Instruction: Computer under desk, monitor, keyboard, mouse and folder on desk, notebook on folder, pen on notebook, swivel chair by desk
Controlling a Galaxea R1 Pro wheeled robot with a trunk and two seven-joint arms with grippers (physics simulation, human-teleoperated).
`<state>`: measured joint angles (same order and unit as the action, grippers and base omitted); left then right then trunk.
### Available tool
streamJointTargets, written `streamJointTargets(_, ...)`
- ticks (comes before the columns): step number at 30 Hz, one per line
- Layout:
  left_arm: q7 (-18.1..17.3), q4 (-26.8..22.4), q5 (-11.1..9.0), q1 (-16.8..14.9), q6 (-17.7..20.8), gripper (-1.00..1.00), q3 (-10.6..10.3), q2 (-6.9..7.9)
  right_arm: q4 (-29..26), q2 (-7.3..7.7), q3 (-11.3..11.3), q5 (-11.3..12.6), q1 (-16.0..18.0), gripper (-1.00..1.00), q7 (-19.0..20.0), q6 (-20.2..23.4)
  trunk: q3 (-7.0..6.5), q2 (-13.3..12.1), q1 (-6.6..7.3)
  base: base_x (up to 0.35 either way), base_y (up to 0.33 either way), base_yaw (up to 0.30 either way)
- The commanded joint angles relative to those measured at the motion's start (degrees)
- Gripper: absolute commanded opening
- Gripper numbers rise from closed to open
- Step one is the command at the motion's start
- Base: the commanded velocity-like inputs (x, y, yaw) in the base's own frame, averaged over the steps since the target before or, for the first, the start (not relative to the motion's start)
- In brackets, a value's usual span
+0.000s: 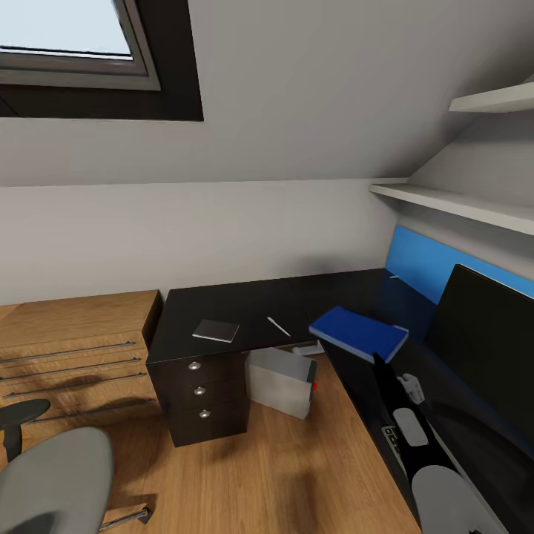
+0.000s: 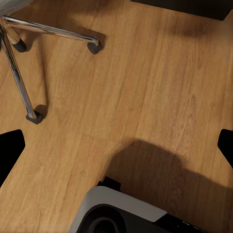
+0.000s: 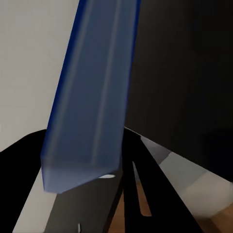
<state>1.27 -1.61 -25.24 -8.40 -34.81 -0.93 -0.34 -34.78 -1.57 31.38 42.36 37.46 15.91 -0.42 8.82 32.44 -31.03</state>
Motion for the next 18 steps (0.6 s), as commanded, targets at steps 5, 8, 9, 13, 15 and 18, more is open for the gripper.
streamJointTargets(5,0.13,0.03,-0.08,-0.02,-0.17,1.0,-0.12,-0.01,0.05,0.26,0.26,0.56,0.07,-1.0,4.06,1.37,0.1,0.09,-0.02,0.0,0.0,0.0)
streamJointTargets(8,0.13,0.03,-0.08,-0.04,-0.17,1.0,-0.12,-0.01,0.07,0.3,0.26,0.54,0.07,-1.0,5.62,1.73,0.1,0.09,-0.02,0.0,0.0,0.0)
streamJointTargets(9,0.13,0.03,-0.08,-0.04,-0.17,1.0,-0.12,-0.01,0.07,0.31,0.26,0.54,0.07,-1.0,5.71,1.75,0.1,0.09,-0.02,0.0,0.0,0.0)
streamJointTargets(13,0.13,0.03,-0.01,-0.04,-0.17,1.0,-0.12,-0.01,0.12,0.27,0.26,0.53,0.07,-1.0,5.99,1.81,0.1,0.09,-0.02,0.0,0.0,0.0)
streamJointTargets(15,0.13,0.03,0.01,-0.03,-0.17,1.0,-0.12,-0.01,0.12,0.29,0.26,0.53,0.07,-1.0,6.05,1.86,0.1,0.09,-0.02,0.0,0.0,0.0)
streamJointTargets(18,0.13,0.03,0.01,-0.02,-0.17,1.0,-0.12,-0.01,0.08,0.32,0.26,0.53,0.07,-1.0,6.06,1.9,0.1,0.09,-0.02,0.0,0.0,0.0)
